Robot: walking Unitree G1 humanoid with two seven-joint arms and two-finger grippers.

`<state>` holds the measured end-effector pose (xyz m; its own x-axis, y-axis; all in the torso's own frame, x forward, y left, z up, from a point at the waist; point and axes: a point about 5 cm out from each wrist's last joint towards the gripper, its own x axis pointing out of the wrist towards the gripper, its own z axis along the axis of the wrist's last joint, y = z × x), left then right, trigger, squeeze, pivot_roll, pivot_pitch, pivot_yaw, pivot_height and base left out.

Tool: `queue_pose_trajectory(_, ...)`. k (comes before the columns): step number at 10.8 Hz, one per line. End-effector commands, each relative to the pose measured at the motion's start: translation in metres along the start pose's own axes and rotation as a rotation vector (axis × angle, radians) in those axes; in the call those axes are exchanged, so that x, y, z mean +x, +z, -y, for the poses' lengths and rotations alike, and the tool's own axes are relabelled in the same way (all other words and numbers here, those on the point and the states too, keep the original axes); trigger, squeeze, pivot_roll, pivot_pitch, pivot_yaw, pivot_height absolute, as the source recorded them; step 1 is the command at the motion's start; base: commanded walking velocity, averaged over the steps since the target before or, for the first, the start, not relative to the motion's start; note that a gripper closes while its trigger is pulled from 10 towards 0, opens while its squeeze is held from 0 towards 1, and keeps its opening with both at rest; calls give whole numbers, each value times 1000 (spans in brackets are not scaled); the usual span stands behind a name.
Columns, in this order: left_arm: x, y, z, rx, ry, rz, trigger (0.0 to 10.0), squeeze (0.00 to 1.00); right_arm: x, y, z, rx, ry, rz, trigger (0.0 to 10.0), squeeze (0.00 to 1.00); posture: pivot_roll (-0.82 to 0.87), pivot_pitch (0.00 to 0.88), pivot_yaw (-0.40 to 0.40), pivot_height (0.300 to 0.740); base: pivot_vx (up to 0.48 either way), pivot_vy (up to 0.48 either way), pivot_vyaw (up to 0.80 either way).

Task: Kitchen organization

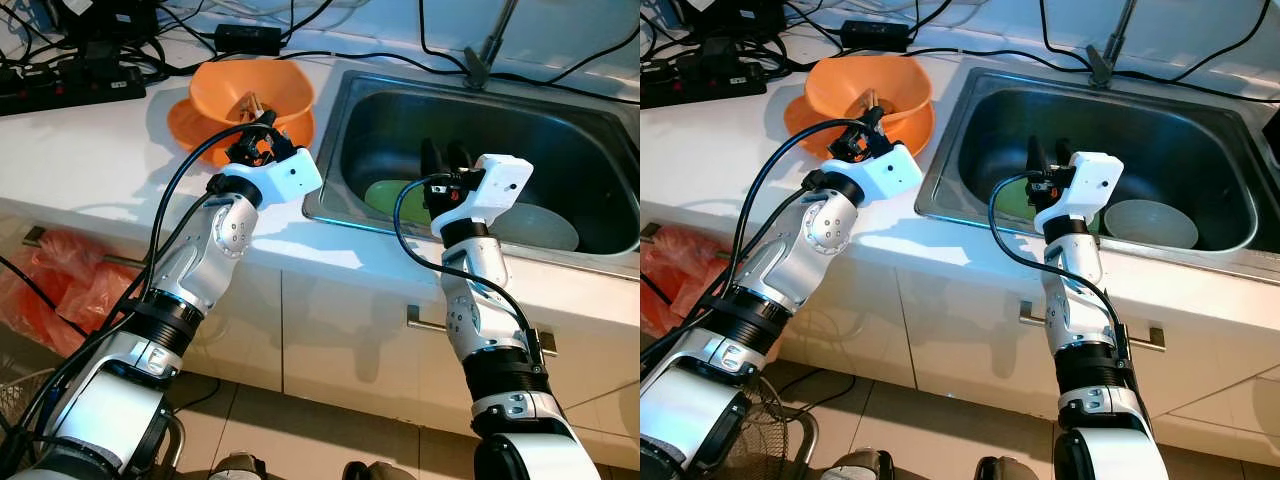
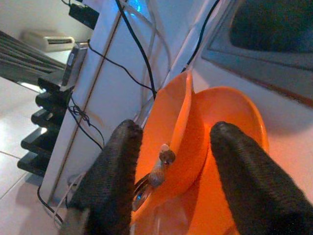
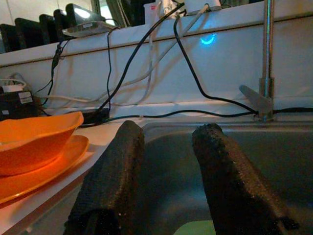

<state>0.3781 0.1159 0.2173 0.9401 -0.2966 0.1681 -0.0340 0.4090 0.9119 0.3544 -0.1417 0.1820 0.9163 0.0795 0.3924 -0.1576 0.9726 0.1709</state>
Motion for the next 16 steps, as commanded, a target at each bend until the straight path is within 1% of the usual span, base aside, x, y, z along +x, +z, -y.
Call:
queue_pose_trajectory(1,4,6,-3,12,12,16,3020,0,1,3,3,4,-15,16,10000,0,83,99,-32,740,0,0,0)
queue_pose_trajectory(2,4,6,-2,10,7,19,0,0,1,3,4,3,-16,15,10000,0,81,99,-32,740,0,0,0)
queue_pose_trajectory(6,3,8,-1,11,8,27,0,0,1,2,3,5,-14,12,10000,0,81,99,-32,740,0,0,0)
queue_pose_trajectory(8,3,12,-4,11,31,47,0,0,1,2,3,5,-12,13,10000,0,82,98,-34,740,0,0,0)
queue_pose_trajectory(11,1,28,-13,3,112,167,0,0,1,2,3,5,-12,12,10000,0,82,92,-35,740,0,0,0)
queue_pose_trajectory(12,0,37,-20,-5,162,223,0,0,2,2,3,7,-11,12,10000,0,82,92,-35,740,0,0,0)
queue_pose_trajectory(14,-2,47,-28,14,218,300,0,0,2,2,2,9,-12,14,10000,0,85,82,-33,740,0,0,0)
queue_pose_trajectory(15,-5,60,-37,16,265,373,0,0,2,2,2,9,-13,16,10000,0,85,82,-33,740,0,0,0)
queue_pose_trajectory(16,-8,75,-47,-80,298,439,0,0,2,2,3,8,-15,16,10000,0,85,87,-33,740,0,0,0)
